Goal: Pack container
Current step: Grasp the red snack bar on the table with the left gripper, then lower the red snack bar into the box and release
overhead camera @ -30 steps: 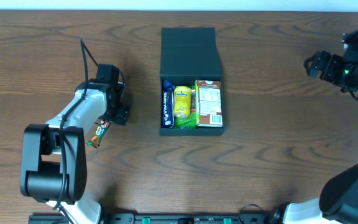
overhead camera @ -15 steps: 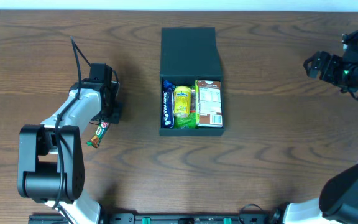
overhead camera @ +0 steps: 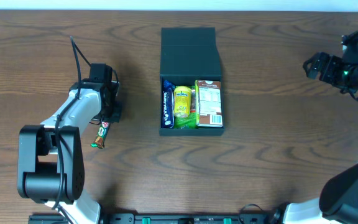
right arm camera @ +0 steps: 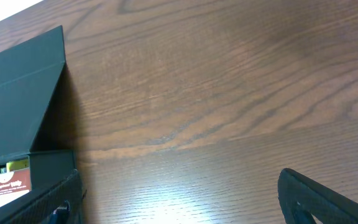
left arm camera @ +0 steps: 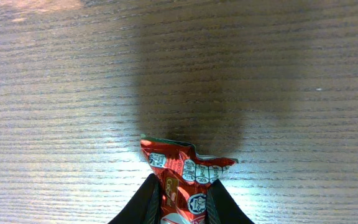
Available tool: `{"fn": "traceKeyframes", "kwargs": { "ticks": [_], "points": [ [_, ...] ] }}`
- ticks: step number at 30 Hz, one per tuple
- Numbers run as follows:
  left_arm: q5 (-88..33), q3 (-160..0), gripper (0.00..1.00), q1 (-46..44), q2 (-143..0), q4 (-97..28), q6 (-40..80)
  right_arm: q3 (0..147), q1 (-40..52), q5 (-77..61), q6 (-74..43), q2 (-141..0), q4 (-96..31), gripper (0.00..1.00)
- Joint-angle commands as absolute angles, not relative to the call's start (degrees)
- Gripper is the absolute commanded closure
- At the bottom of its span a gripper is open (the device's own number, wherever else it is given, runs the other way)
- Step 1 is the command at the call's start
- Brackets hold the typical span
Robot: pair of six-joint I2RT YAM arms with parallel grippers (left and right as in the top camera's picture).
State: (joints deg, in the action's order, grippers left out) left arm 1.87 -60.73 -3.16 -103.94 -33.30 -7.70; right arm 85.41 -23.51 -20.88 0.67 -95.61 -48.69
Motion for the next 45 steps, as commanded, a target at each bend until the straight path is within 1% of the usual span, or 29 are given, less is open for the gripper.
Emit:
{"fn": "traceKeyframes", "kwargs": {
  "ticks": [1,5,10,12,15,17,20,25,29,33,34,35,36,37,38,43,45],
  "points": [
    [1.7,-61.5,0.87,-3.0,-103.5,-33.5,-4.1,84.9,-23.2,-21.2,1.3,-96.0,-48.9,0.01],
    [1.3,-67.1,0.94,-3.2,-103.5,-36.0,1.0,84.9,-23.2,-21.2,1.4,-96.0,-48.8,0.01],
    [-2.4,-78.5,0.95,-5.5,-103.5,-40.6,4.6,84.9,-23.2,-21.2,1.4,-96.0,-48.8,0.01],
    [-2.9,-84.7,0.95,-8.1,-103.5,-42.9,7.5,84.9,-23.2,-21.2,1.4,-96.0,-48.8,0.01],
    [-3.3,-89.7,0.94,-11.9,-103.5,-45.1,11.0,84.9,-23.2,-21.2,1.4,-96.0,-48.8,0.01],
    [-5.7,-92.2,0.94,-15.5,-103.5,-45.9,15.8,84.9,-23.2,-21.2,1.4,-96.0,-48.9,0.01],
    [-9.0,-92.7,0.94,-20.3,-103.6,-45.5,24.6,84.9,-23.2,-21.2,1.4,-96.0,-48.8,0.01],
    [-6.6,-92.6,0.94,-25.1,-105.6,-45.5,25.3,84.9,-23.2,-21.2,1.4,-96.0,-48.9,0.01],
    [-6.6,-92.6,0.94,-26.8,-107.5,-46.1,26.3,84.9,-23.2,-21.2,1.4,-96.0,-49.0,0.01],
    [-6.7,-92.6,0.94,-27.4,-109.4,-46.8,30.1,84.9,-23.2,-21.2,1.4,-96.0,-49.2,0.01],
    [-6.8,-92.6,0.87,-27.4,-109.6,-46.8,30.1,84.9,-23.2,-21.2,1.4,-96.0,-49.3,0.01],
    [-7.1,-92.6,0.57,-27.4,-109.6,-46.7,30.1,84.9,-23.2,-21.2,1.4,-96.0,-49.3,0.01],
    [-7.1,-92.6,0.32,-27.4,-109.6,-46.7,30.0,84.9,-23.2,-21.2,1.4,-96.0,-49.4,0.01],
    [-7.1,-92.6,0.2,-27.4,-109.6,-46.7,30.0,84.9,-23.2,-21.2,1.4,-96.0,-49.4,0.01],
    [-7.1,-92.6,0.12,-27.4,-109.6,-46.7,30.0,84.9,-23.2,-21.2,1.4,-96.0,-49.5,0.01],
    [-7.0,-93.2,0.12,-27.3,-109.6,-46.7,28.5,84.9,-23.2,-21.2,1.3,-96.0,-49.8,0.01],
    [-7.0,-93.8,0.18,-27.1,-109.6,-46.7,26.3,84.9,-23.2,-21.3,1.3,-96.0,-49.8,0.01]
  ]
}}
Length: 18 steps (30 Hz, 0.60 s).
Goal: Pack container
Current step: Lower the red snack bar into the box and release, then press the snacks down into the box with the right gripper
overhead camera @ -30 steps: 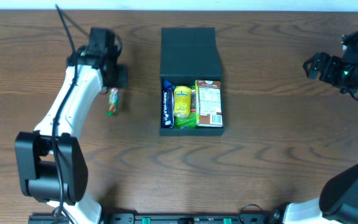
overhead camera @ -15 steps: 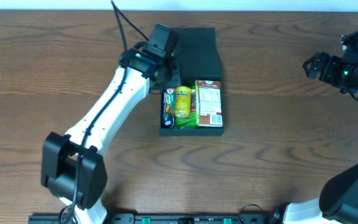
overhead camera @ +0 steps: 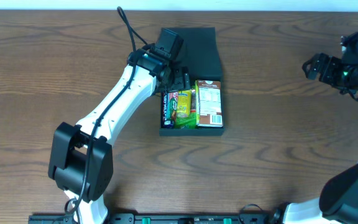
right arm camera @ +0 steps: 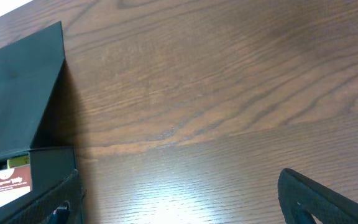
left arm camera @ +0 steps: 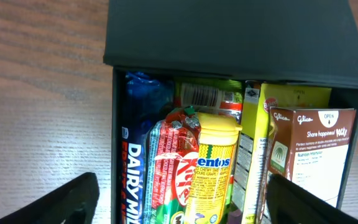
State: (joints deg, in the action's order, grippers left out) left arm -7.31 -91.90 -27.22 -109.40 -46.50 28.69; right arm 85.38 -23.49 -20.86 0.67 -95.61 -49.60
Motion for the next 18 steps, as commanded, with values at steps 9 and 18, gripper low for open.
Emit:
{"fn": "traceKeyframes", "kwargs": {
  "ticks": [9,18],
  "points": [
    [-7.1,-96.3,0.94,-21.5,-109.6,-45.0,19.0,84.9,-19.7,-26.7,1.3,-96.0,-49.5,0.98],
    [-6.9,-96.3,0.94,-14.0,-109.6,-42.1,16.3,84.9,-2.5,-30.4,-8.1,-96.1,-42.5,0.99]
  ]
}}
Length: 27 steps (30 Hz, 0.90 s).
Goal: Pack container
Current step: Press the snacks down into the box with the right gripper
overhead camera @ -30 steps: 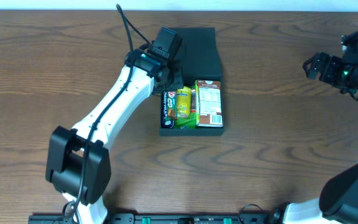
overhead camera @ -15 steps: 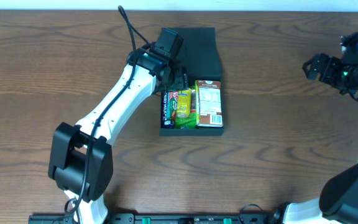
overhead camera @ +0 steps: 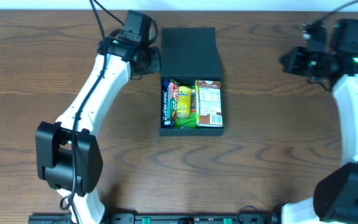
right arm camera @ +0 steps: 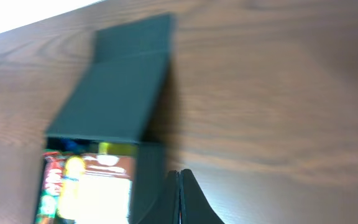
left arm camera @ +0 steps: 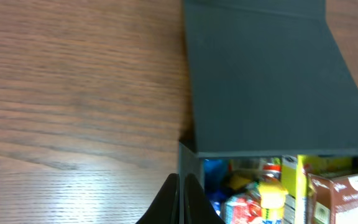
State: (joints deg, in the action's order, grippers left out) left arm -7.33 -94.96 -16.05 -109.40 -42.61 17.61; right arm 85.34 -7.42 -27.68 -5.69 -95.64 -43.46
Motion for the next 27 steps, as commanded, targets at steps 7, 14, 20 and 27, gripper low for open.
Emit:
{"fn": "traceKeyframes", "kwargs": {
  "ticks": [7,14,20,27],
  "points": [
    [-7.0,-96.3,0.94,-5.5,-109.6,-41.3,16.3,84.9,18.4,-24.6,-8.2,-104.1,-35.4,0.99],
    [-7.1,-96.2,0.94,-3.6,-109.6,-41.8,16.3,85.0,26.2,-24.6,-10.7,-112.6,-29.5,0.98],
    [-7.1,-96.1,0.92,-3.6,-109.6,-41.8,16.3,85.0,27.4,-26.2,-9.1,-113.3,-30.5,0.98],
    [-7.1,-96.1,0.91,-3.6,-109.6,-41.7,16.3,84.9,28.4,-26.1,-5.0,-114.3,-34.2,0.99]
  ]
}}
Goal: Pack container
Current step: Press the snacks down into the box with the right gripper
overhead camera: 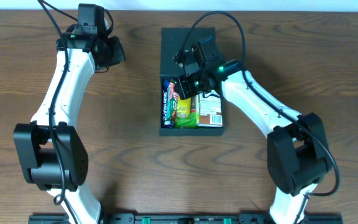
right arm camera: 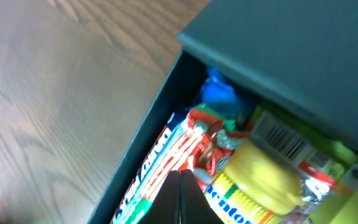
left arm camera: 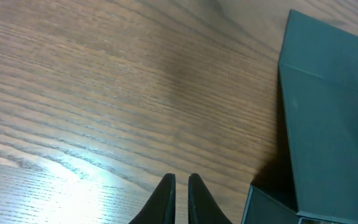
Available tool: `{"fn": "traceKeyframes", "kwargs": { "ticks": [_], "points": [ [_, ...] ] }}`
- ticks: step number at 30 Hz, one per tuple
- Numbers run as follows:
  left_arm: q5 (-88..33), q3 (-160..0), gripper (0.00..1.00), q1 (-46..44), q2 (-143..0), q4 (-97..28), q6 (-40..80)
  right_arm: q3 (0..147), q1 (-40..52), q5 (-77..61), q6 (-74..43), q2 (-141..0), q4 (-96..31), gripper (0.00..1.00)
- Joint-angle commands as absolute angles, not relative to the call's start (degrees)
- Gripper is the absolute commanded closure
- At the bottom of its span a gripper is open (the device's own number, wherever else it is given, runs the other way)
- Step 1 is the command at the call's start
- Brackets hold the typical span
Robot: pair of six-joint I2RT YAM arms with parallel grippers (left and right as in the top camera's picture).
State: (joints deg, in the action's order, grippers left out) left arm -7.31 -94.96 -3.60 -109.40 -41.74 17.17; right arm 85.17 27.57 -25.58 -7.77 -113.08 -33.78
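Note:
The black box (overhead camera: 161, 115) stands open at mid-table, its lid (overhead camera: 190, 42) folded back. Packed inside are a blue Dairy Milk bar (right arm camera: 143, 183), a red-wrapped chocolate bar (right arm camera: 199, 135), a yellow Mentos pack (right arm camera: 260, 177) and a brown carton (overhead camera: 211, 106). My right gripper (right arm camera: 180, 175) is shut and holds nothing. It hangs inside the box mouth with its tips over the red bar (overhead camera: 180, 92). My left gripper (left arm camera: 179, 182) is shut on nothing, above bare table to the left of the lid (left arm camera: 334, 93).
Dark wood table all round the box. The left arm's cable loops over the back left edge, and the right arm's cable arcs above the lid. A green packet shows under the Mentos pack.
My left gripper has moved from beside the lid's left edge to farther left. My right arm has moved from the far right back to over the box, its shut tips above the red bar.
My left gripper was shut on the red bar on the table at the left, and the right one stood open far right. Then the left one was open over the box with the bar lying inside. Then both were shut, the left beside the lid. Now the right hangs over the contents.

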Motion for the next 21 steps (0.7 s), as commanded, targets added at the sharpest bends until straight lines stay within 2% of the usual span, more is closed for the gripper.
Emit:
{"fn": "traceKeyframes", "kwargs": {
  "ticks": [1,14,21],
  "points": [
    [-7.1,-96.1,0.9,-3.6,-109.6,-41.7,16.3,84.9,28.6,-25.9,-4.7,-114.5,-34.4,0.99],
    [-7.1,-96.1,0.88,-3.7,-109.6,-41.8,16.3,85.1,28.9,-23.8,-2.7,-116.2,-36.9,0.98],
    [-7.1,-96.1,0.87,-3.7,-109.6,-41.8,16.3,87.1,28.8,-25.1,-2.7,-112.7,-36.9,0.98]
  ]
}}
